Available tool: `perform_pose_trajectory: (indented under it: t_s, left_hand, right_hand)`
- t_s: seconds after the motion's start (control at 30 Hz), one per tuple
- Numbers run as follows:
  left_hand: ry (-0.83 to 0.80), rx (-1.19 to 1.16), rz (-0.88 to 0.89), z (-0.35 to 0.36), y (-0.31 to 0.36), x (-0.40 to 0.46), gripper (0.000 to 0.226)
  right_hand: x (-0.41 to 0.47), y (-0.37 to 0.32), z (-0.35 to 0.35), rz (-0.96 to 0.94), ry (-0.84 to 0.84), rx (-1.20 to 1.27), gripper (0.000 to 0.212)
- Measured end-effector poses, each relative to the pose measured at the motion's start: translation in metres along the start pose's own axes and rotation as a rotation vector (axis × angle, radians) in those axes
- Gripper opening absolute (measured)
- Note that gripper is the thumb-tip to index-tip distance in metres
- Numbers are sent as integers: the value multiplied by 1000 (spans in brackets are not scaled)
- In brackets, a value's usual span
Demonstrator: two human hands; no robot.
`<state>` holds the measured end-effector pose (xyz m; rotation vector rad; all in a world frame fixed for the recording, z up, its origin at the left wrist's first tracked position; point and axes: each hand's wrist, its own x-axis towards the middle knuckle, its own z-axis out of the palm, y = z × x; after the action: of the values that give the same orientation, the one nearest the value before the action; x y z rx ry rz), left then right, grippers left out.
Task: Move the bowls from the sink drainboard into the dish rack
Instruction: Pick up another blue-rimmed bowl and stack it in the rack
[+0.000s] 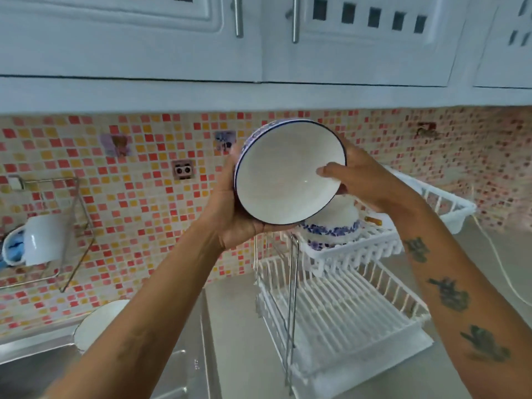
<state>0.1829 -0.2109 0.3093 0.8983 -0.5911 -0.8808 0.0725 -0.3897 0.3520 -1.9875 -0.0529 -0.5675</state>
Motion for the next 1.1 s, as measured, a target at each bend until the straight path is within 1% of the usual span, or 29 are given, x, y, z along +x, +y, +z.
perform_pose_trajectory:
  t_s: [0.03, 0.07, 0.1, 0.13, 0.17, 0.2, 0.23, 0.27, 0.3, 0.37, 0.4, 0.43, 0.5, 0.57, 0.63, 0.73, 0.8, 0.87, 0.9, 0.97, 1.1]
  left_hand:
    - [33, 47, 38, 7, -3, 7, 70]
    - [60, 101, 79, 15, -5, 12, 67]
    - [85, 166, 132, 22, -7, 20, 62]
    - [105, 242, 192, 29, -10, 26, 54]
    - [137, 332, 267, 35, -13, 33, 47]
    - [183, 426, 351, 41, -16, 39, 45]
    - [242, 510, 438, 45, -20, 46, 49]
    - [298, 579, 522, 47, -24, 52, 53]
    - [338, 640, 596, 50, -28, 57, 58]
    - [383, 765, 663, 49, -35, 65, 69]
    - [392, 826, 663, 48, -37, 68, 75]
    - [400, 892, 657, 47, -39, 72, 79]
    - [422, 1046, 663, 48, -43, 77, 83]
    - [432, 1160, 673, 52, -48, 81, 84]
    - [442, 1215, 666, 56, -53, 82, 83]
    - [462, 1271, 610, 55, -58, 85, 83]
    - [450, 1347, 568, 53, -60, 88, 87]
    - [441, 1443, 544, 52, -62, 92, 91]
    - [442, 1471, 534, 51, -63, 94, 92]
    - [441, 1501, 502, 51, -63, 96, 94]
    - [413, 1543, 423, 49, -64, 98, 96]
  right_hand:
    - [1, 7, -10, 43, -9, 88, 36]
    - [3, 15, -20, 83, -15, 197, 29]
    - [6, 24, -30, 113, -26, 312, 31]
    - [8, 33, -40, 133, -50, 418, 39]
    - [11, 43, -49, 142, -81, 505, 53]
    - [14, 53, -56, 141, -114, 574, 65]
    - [17, 63, -63, 134, -147, 636, 70]
    - [20, 72, -68, 120, -185, 685, 68]
    - [24, 79, -72, 108, -216, 719, 62]
    - [29, 88, -78, 95, -229, 737, 45]
    - [31, 90, -80, 108, -205, 741, 46]
    - [35, 93, -81, 137, -163, 731, 53]
    - [41, 97, -79, 215, -51, 596, 57]
    - [46, 101, -72, 218, 42, 438, 52]
    - [48, 98, -67, 199, 85, 325, 44]
    - [50, 98, -68, 261, 32, 224, 37]
    - [51, 101, -68, 302, -8, 138, 33]
    - [53, 106, -67, 293, 13, 71, 20]
    - [53, 108, -66, 285, 28, 63, 17]
    - [54, 111, -64, 278, 42, 48, 21]
    - [54, 116, -63, 322, 26, 21, 40]
